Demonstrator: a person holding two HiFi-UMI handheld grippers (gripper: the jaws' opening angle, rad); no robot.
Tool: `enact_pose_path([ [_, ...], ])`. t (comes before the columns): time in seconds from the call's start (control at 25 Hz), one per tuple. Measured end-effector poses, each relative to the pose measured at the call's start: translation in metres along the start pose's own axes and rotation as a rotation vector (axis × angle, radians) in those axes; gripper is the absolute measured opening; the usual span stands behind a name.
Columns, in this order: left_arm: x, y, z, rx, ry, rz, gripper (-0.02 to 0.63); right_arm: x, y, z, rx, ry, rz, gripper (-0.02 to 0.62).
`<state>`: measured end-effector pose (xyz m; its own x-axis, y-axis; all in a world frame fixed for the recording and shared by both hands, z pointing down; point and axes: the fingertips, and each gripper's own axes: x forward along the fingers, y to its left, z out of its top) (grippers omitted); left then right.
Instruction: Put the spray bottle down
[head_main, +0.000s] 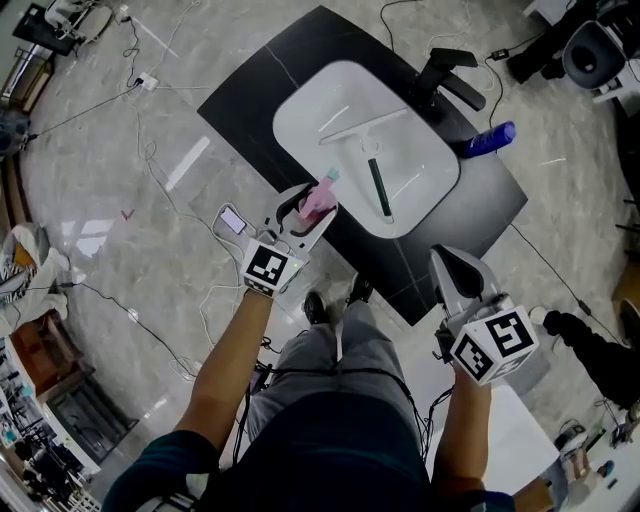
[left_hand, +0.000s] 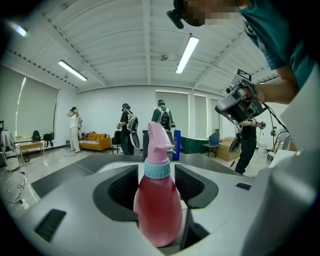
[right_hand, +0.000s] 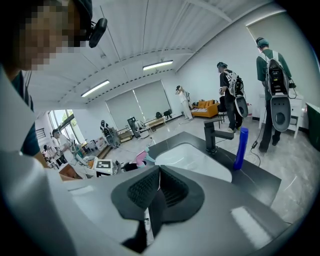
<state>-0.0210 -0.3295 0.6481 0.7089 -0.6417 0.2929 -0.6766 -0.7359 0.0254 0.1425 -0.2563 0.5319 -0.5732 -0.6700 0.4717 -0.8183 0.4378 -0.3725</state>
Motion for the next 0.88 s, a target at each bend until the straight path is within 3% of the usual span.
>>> enact_pose_path([
  [0.32,-0.015,-0.011,-0.002,0.018,0.047,-0.044,0.267,-0.014,0.017,0.012,-0.022,-0.027,0.001,0.014],
  [0.56,-0.039,-0.007,0.005,0.035,0.072,0.0,0.327,-0.028,0.036,0.02,-0.039,-0.048,0.008,0.014],
  [0.88,-0.098,0.0,0.012,0.032,0.117,0.046,0.334,-0.046,0.065,0.036,-0.069,-0.087,0.021,0.014],
])
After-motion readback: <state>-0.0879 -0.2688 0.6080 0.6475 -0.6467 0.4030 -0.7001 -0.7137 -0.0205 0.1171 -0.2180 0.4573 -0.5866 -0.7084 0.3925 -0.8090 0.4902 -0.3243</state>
